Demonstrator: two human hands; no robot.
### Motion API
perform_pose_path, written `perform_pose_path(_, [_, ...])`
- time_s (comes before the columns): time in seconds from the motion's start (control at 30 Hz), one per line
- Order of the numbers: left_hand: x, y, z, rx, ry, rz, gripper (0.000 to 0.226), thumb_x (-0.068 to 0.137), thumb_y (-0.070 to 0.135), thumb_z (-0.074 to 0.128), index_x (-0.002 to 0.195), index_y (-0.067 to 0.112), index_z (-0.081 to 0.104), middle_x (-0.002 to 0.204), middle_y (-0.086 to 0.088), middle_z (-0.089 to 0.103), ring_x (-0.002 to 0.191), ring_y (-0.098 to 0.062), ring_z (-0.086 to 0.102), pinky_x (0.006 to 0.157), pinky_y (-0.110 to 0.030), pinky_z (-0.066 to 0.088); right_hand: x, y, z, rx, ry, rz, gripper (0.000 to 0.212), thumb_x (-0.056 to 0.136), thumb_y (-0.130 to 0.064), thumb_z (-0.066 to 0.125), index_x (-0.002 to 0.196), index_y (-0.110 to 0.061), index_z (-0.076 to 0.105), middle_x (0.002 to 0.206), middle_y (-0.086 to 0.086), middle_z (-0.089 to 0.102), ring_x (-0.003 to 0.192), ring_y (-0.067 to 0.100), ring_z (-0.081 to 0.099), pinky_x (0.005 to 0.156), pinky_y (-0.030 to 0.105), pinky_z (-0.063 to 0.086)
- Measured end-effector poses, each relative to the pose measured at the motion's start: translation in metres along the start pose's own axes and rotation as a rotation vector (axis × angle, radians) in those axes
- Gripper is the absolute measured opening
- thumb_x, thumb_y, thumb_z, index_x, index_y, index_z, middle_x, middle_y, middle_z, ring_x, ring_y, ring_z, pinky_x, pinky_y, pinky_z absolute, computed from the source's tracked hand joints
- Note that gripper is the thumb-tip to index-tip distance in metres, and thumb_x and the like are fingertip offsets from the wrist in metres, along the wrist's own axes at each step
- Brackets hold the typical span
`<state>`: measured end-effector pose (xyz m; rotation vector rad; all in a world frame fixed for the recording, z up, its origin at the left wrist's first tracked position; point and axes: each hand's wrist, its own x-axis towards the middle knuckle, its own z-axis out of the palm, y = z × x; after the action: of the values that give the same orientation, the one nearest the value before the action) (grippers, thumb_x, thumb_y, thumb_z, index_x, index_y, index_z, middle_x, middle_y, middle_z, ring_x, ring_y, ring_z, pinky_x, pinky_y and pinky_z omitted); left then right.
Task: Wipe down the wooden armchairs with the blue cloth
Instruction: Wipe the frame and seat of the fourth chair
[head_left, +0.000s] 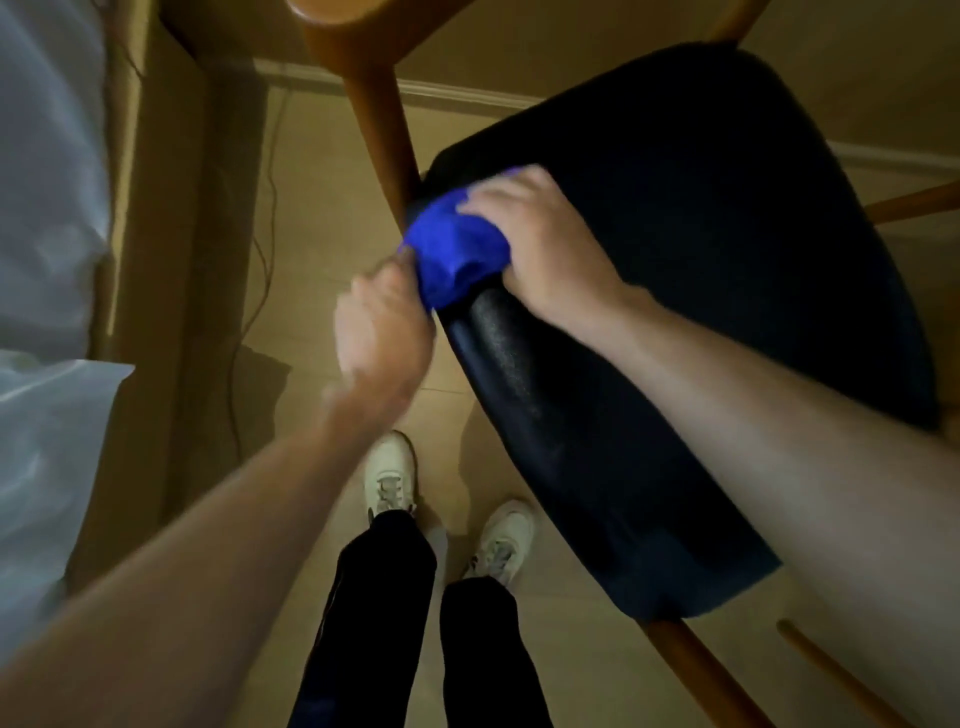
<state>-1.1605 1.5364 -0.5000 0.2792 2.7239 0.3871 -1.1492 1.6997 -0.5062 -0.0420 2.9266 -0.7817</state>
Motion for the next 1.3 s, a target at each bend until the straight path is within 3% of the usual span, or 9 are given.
perform_pose_path(0.1, [-0.069,0.009,0.034,-0.109,-0.07,0.024,0.049,0.086,0.0,0.049,0.132,0.016,0.049,0.122,-0.006,0.062,0.099,-0.029,0.064,0.083,-0.044,0.053,-0.084,0.006,0.003,0.037,-0.05,0.052,0.055,0.068,0.011,0.063,0.12,-0.003,0.065,0.124,0.01,0.063,0.116,0.028,0.05,0.104,0.037,0.041])
perform_pose_path(0.3, [-0.183,0.022,0.059,-0.16,-0.452,0.057,0.063,0.09,0.017,0.051,0.149,0.03,0.031,0.128,0.007,0.059,0.109,-0.016,0.06,0.084,-0.027,0.047,-0.191,-0.001,-0.025,0.058,-0.476,0.132,0.061,0.065,0.007,0.075,0.123,-0.013,0.067,0.127,-0.004,0.062,0.123,0.015,0.048,0.1,0.041,0.048])
perform_pose_path(0.47, [-0.084,-0.012,0.007,-0.213,-0.145,0.011,0.043,0.078,0.015,0.066,0.12,0.023,0.06,0.083,0.002,0.07,0.073,-0.022,0.068,0.066,-0.031,0.055,-0.071,-0.01,-0.022,0.115,-0.234,0.056,0.062,0.067,0.012,0.068,0.125,-0.008,0.065,0.129,0.005,0.061,0.125,0.021,0.048,0.11,0.037,0.038])
perform_pose_path(0.57, [0.011,-0.028,-0.017,-0.184,0.019,-0.036,0.025,0.08,0.007,0.06,0.103,0.016,0.063,0.083,-0.007,0.068,0.078,-0.032,0.066,0.071,-0.042,0.056,0.033,-0.014,-0.008,0.098,-0.086,0.072,0.059,0.074,0.01,0.06,0.127,-0.014,0.064,0.131,0.003,0.06,0.126,0.021,0.047,0.109,0.031,0.037])
perform_pose_path(0.77, [-0.008,-0.03,0.021,-0.234,-0.026,0.029,0.037,0.084,0.0,0.055,0.119,0.014,0.057,0.096,-0.007,0.069,0.084,-0.031,0.067,0.074,-0.044,0.055,-0.01,-0.013,0.015,0.078,-0.038,0.114,0.06,0.065,0.012,0.065,0.122,-0.008,0.066,0.128,0.005,0.061,0.122,0.024,0.048,0.109,0.028,0.035])
perform_pose_path(0.97, [-0.115,-0.044,0.041,-0.069,-0.426,0.29,0.062,0.089,0.02,0.053,0.147,0.028,0.031,0.125,0.009,0.058,0.099,-0.014,0.064,0.077,-0.027,0.049,-0.121,-0.031,0.006,0.15,-0.321,0.141,0.056,0.067,0.007,0.074,0.118,-0.014,0.07,0.127,-0.005,0.062,0.124,0.015,0.049,0.101,0.042,0.046])
perform_pose_path(1.07, [-0.077,-0.034,0.015,-0.3,-0.234,0.234,0.056,0.08,0.012,0.066,0.134,0.018,0.052,0.11,0.004,0.066,0.089,-0.013,0.066,0.072,-0.028,0.057,-0.081,-0.016,-0.012,0.205,-0.14,0.191,0.057,0.066,0.012,0.07,0.118,-0.013,0.069,0.126,-0.001,0.063,0.122,0.016,0.052,0.11,0.03,0.038])
perform_pose_path(1.17, [-0.001,-0.019,-0.005,-0.318,0.141,0.212,0.046,0.081,0.006,0.062,0.126,0.013,0.057,0.12,0.0,0.062,0.102,-0.013,0.059,0.087,-0.03,0.052,0.002,0.0,-0.026,0.206,0.088,0.219,0.054,0.074,0.009,0.062,0.122,-0.015,0.067,0.127,0.003,0.064,0.12,0.016,0.057,0.108,0.022,0.038])
perform_pose_path(1.3, [0.046,0.001,0.001,-0.175,0.148,0.219,0.046,0.087,-0.002,0.054,0.131,0.011,0.055,0.129,-0.003,0.056,0.108,-0.026,0.05,0.095,-0.037,0.042,0.075,0.003,-0.013,0.117,0.113,0.211,0.031,0.083,-0.006,0.053,0.108,-0.016,0.069,0.11,0.004,0.069,0.104,0.021,0.063,0.093,0.035,0.049])
